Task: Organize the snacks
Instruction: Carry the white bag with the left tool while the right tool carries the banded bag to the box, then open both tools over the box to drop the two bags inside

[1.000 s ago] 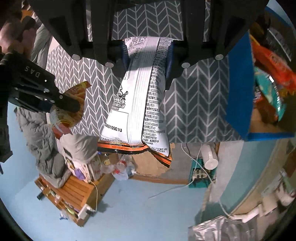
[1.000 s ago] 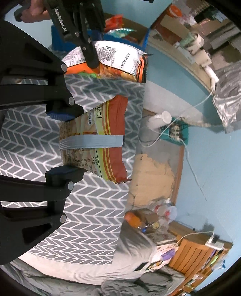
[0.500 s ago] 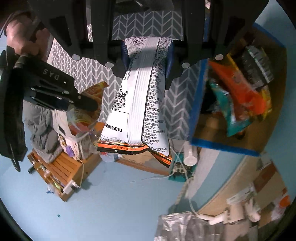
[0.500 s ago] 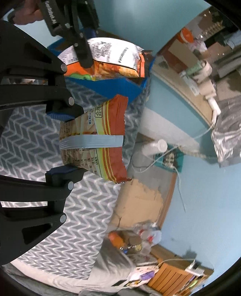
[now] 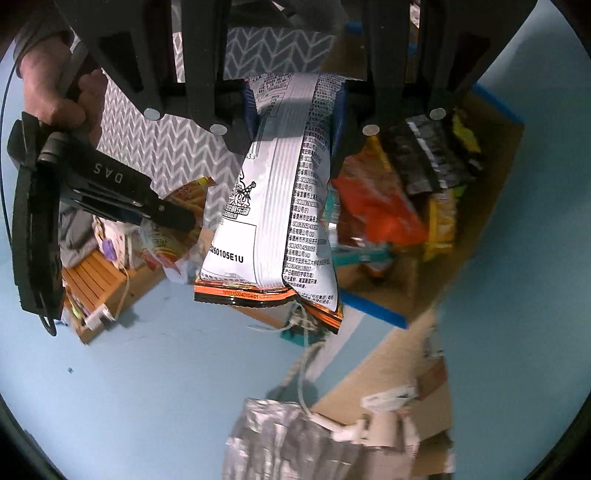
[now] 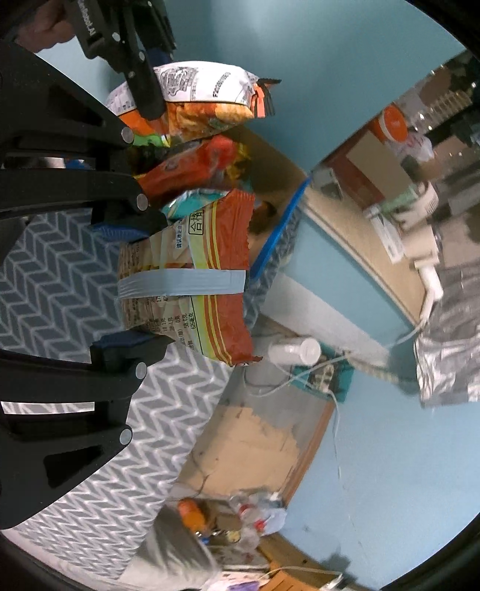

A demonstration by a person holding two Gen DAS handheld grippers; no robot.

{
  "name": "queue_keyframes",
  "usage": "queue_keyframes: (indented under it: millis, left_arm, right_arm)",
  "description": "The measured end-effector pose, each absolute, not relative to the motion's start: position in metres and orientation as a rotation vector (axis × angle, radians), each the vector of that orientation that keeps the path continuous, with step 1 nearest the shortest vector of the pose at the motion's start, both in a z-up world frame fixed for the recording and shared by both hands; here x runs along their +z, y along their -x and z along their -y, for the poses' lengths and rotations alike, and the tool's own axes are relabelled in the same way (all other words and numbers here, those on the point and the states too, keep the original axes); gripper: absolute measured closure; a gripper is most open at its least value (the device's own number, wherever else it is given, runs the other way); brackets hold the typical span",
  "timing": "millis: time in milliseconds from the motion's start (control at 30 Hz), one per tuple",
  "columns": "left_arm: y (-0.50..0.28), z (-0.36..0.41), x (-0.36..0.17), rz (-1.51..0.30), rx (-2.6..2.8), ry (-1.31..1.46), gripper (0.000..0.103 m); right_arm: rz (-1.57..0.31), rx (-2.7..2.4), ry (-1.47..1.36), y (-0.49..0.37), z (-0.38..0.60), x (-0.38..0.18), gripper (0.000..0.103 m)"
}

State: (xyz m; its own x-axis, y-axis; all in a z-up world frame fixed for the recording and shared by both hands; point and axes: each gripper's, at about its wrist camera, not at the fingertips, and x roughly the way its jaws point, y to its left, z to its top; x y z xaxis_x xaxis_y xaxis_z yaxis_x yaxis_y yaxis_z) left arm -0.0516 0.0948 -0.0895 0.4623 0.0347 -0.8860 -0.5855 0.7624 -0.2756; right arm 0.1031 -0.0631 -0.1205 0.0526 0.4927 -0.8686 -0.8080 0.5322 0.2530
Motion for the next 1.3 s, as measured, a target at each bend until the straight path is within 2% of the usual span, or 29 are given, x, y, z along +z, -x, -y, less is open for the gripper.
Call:
queue_keyframes:
  millis: [667, 833, 900, 967, 1067, 1133, 1300]
  left_arm:
    - [0.087, -0.166, -0.123, -1.018, 0.544, 0.716, 0.07]
    - [0.088, -0.17, -0.13, -1.018, 0.55, 0.757, 0.07]
    - [0.087, -0.17, -0.131, -1.021, 0.551, 0.762, 0.066]
    - [0.087, -0.17, -0.13, -1.02, 0.552, 0.768, 0.052]
    - [0.089, -0.167, -0.124, -1.002, 0.563, 0.748, 0.044]
    - [0.089, -0.166, -0.121, -1.001, 0.575, 0.735, 0.04]
    - [0.093, -0.167, -0.115, -0.989, 0.575, 0.741, 0.04]
  right_arm:
    - [-1.218, 1.115, 0.446, -0.088, -0.039, -0.161, 0.065]
    - [-1.211, 1.156, 0.491, -0.085, -0.047, -0.166, 0.059]
    - [-1.201, 1.168, 0.503, -0.085, -0.049, -0.165, 0.059]
    - [-1.193, 1.174, 0.503, -0.085, -0.05, -0.162, 0.054]
    - [-1.182, 1.182, 0.476, -0.086, -0.05, -0.156, 0.045]
    - [-1.175, 1.189, 0.453, -0.087, -0.051, -0.151, 0.044]
    - [-1.153, 1.198, 0.447, -0.086, -0.053, -0.139, 0.042]
